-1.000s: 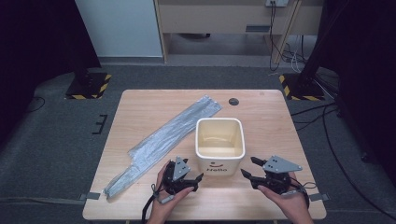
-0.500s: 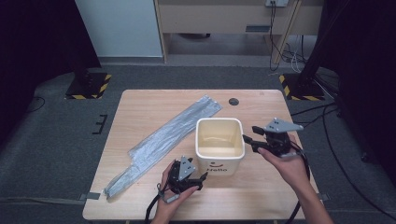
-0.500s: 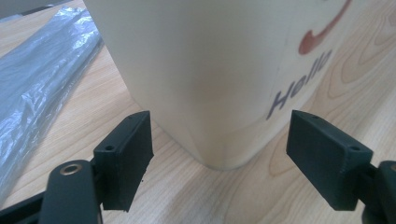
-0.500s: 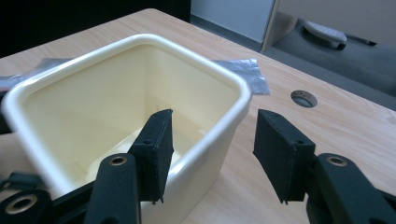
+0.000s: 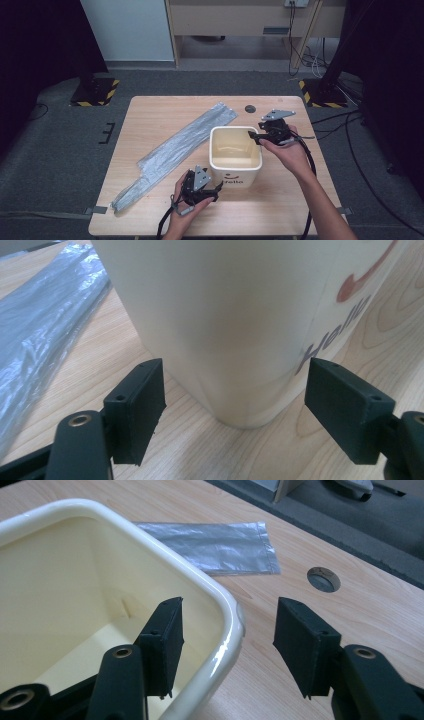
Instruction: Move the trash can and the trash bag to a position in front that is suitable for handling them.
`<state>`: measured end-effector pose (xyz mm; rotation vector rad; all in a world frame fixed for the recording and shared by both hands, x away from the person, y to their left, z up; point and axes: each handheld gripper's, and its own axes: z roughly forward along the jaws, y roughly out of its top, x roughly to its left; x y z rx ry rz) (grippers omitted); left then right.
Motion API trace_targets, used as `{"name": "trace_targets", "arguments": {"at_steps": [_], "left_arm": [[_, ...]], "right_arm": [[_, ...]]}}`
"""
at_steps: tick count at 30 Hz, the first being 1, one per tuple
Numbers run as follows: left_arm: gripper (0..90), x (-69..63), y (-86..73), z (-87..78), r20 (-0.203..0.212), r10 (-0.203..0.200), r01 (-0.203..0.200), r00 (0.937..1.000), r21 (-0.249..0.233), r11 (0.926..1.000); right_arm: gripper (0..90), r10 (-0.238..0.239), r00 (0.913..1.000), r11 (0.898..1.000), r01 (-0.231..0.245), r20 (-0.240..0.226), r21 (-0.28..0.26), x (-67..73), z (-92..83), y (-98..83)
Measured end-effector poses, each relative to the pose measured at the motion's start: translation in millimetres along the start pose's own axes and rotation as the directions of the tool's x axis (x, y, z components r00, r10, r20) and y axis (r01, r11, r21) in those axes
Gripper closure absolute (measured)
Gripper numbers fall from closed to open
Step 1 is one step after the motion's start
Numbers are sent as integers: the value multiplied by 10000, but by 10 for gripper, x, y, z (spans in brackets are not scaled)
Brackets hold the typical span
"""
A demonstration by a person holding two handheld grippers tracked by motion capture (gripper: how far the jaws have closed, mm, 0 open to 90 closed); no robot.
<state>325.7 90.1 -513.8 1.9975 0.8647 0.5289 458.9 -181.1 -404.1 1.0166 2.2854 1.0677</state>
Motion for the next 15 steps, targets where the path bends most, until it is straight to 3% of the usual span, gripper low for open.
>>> {"name": "trace_targets", "arguments": {"at_steps": [7, 15], "left_arm": [[230, -16, -11, -19, 61, 56, -57, 10000, 46, 10000], [227, -14, -16, -28, 13, 113, -113, 9999, 67, 9999]], "right_arm": [[470, -145, 9999, 9992, 146, -18, 380, 17, 96, 3], [589, -155, 9997, 9982, 144, 171, 580, 16, 151, 3]]}}
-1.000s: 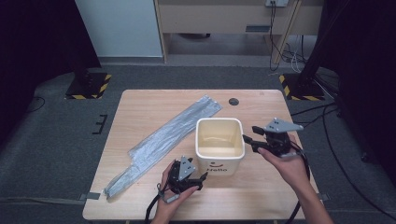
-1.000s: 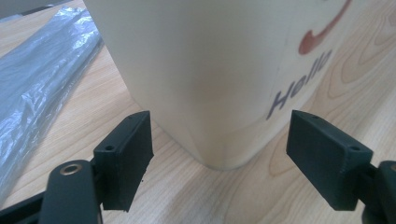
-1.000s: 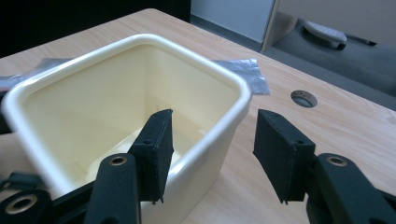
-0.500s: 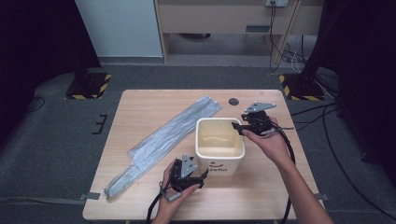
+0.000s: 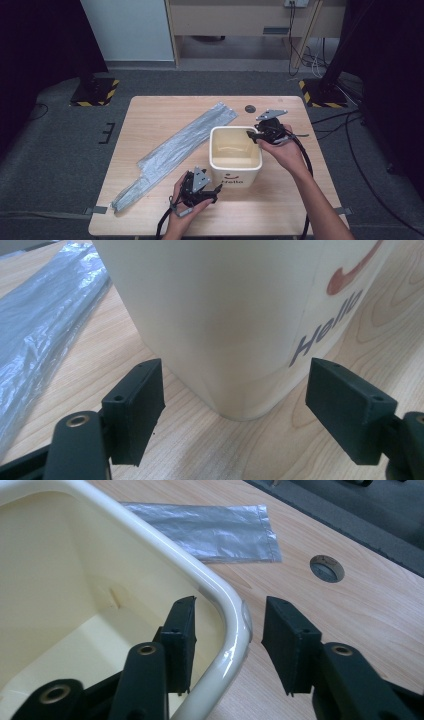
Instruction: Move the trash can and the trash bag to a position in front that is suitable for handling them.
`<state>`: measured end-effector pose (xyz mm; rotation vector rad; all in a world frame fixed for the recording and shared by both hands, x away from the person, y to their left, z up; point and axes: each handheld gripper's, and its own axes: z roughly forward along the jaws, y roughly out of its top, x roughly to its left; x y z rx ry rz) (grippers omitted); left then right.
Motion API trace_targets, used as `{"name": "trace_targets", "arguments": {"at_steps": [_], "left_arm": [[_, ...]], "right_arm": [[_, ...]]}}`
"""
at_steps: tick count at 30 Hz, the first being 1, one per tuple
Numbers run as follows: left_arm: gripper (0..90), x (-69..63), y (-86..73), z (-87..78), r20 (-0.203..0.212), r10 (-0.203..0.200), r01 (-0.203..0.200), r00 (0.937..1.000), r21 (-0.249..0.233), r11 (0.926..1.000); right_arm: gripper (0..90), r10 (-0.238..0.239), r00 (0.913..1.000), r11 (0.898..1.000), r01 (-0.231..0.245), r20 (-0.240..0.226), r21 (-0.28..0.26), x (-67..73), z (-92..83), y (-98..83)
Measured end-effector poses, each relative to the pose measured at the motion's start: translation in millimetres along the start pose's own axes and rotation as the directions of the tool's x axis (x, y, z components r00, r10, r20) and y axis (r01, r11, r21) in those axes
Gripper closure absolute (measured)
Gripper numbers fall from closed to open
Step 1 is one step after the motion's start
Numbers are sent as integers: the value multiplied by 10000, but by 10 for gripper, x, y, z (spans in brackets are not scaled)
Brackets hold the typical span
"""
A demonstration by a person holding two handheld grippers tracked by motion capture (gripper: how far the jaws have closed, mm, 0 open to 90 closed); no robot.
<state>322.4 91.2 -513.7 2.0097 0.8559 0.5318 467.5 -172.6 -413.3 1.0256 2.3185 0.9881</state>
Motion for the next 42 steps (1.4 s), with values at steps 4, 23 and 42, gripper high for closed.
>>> {"name": "trace_targets", "arguments": {"at_steps": [4, 23, 42], "left_arm": [[227, 3, -3, 1, -12, 0, 0, 10000, 13, 10000], [223, -1, -1, -46, 6, -6, 6, 10000, -33, 10000], [183, 184, -63, -306, 130, -264, 269, 9996, -353, 9990]], "right_arm": [[620, -3, 10000, 10000, 3, -3, -27, 2, -5, 5], [694, -118, 9999, 9993, 119, 46, -347, 32, -120, 90], [748, 854, 9953, 9955, -871, -458, -381, -84, -227, 102]]}}
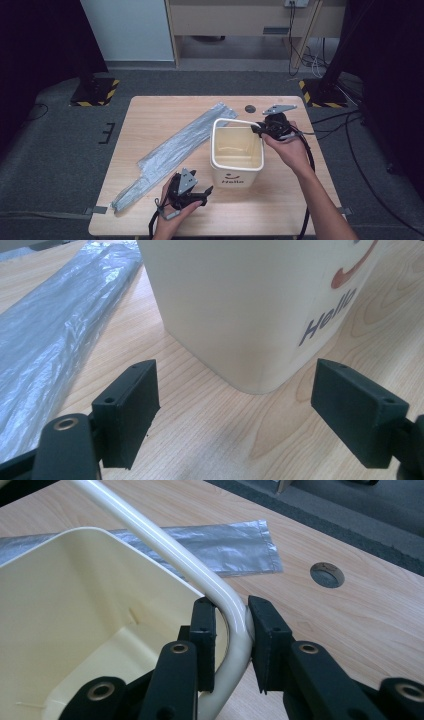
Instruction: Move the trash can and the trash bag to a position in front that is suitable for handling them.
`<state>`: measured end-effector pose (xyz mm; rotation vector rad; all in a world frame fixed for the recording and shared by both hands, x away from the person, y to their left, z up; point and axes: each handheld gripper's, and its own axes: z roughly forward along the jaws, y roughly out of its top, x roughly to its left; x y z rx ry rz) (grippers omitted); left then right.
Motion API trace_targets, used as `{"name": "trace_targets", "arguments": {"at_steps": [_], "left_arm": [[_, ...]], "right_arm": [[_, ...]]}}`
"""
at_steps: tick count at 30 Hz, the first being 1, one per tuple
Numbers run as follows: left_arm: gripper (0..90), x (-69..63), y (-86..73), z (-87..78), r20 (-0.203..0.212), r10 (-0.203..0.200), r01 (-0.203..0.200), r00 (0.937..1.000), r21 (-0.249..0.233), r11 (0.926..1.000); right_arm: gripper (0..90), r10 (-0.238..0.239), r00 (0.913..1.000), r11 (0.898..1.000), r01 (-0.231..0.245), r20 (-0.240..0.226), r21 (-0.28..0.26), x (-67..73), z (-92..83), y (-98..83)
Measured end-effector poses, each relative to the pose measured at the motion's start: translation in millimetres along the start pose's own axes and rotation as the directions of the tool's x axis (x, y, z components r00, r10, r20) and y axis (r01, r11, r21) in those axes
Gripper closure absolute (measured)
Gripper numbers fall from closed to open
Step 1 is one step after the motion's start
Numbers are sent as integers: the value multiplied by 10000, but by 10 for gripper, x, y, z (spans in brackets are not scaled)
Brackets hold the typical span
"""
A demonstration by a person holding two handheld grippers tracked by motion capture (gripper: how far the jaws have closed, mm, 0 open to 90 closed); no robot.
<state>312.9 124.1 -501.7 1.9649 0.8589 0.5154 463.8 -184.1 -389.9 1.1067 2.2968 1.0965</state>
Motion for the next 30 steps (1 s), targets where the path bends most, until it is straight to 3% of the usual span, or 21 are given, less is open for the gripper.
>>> {"name": "trace_targets", "arguments": {"at_steps": [8, 30], "left_arm": [[181, 42, 1, -40, -15, -101, 101, 9999, -82, 9999], [180, 83, 2, -61, -97, -224, 222, 9997, -147, 9996]], "right_arm": [[753, 220, 9997, 9996, -222, -117, -195, -27, -62, 14], [761, 392, 9991, 9992, -393, -150, -49, -78, -150, 78]]}}
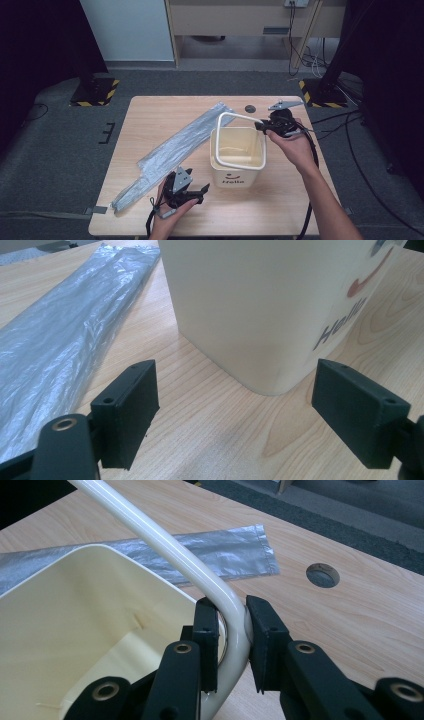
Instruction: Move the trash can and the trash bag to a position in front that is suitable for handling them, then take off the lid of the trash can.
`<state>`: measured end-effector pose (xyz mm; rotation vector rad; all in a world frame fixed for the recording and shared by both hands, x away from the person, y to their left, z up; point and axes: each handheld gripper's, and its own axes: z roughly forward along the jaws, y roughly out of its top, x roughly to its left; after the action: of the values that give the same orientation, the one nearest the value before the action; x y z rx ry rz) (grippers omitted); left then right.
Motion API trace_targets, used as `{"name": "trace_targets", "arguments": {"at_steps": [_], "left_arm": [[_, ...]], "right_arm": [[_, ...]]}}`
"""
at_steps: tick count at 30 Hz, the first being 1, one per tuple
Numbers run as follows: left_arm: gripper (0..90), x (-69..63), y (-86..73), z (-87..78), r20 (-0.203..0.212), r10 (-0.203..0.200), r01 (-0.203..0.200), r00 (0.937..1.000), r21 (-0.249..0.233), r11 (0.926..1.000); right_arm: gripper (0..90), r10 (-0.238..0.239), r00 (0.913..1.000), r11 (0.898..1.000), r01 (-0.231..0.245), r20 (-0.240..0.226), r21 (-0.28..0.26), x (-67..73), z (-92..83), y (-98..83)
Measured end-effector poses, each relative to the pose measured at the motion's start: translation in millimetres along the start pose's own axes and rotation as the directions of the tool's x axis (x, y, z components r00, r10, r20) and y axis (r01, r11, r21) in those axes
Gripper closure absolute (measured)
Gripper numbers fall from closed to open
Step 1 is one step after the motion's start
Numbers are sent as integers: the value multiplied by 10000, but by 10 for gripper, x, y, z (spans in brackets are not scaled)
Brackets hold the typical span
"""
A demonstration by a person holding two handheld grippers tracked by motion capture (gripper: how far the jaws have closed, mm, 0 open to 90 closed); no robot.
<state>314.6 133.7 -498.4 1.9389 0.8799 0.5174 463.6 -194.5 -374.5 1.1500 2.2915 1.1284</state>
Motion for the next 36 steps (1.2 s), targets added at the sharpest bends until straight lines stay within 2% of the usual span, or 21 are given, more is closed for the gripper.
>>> {"name": "trace_targets", "arguments": {"at_steps": [12, 22, 31, 36], "left_arm": [[180, 18, 3, -17, -86, -57, 57, 9999, -27, 10000], [180, 24, 0, -22, -166, -51, 51, 9999, 16, 10000], [179, 36, -21, -12, -216, -62, 64, 9997, 108, 9999], [178, 39, -29, -8, -222, -69, 72, 9997, 131, 9999]], "right_arm": [[762, 356, 9993, 9992, -354, 89, -207, -123, -162, 7], [762, 550, 9971, 9982, -535, 532, -286, -282, -336, -61], [762, 1072, 9875, 9942, -1055, 1160, -209, -504, -524, -211], [762, 1247, 9777, 9919, -1186, 1690, -462, -590, -638, -271]]}}
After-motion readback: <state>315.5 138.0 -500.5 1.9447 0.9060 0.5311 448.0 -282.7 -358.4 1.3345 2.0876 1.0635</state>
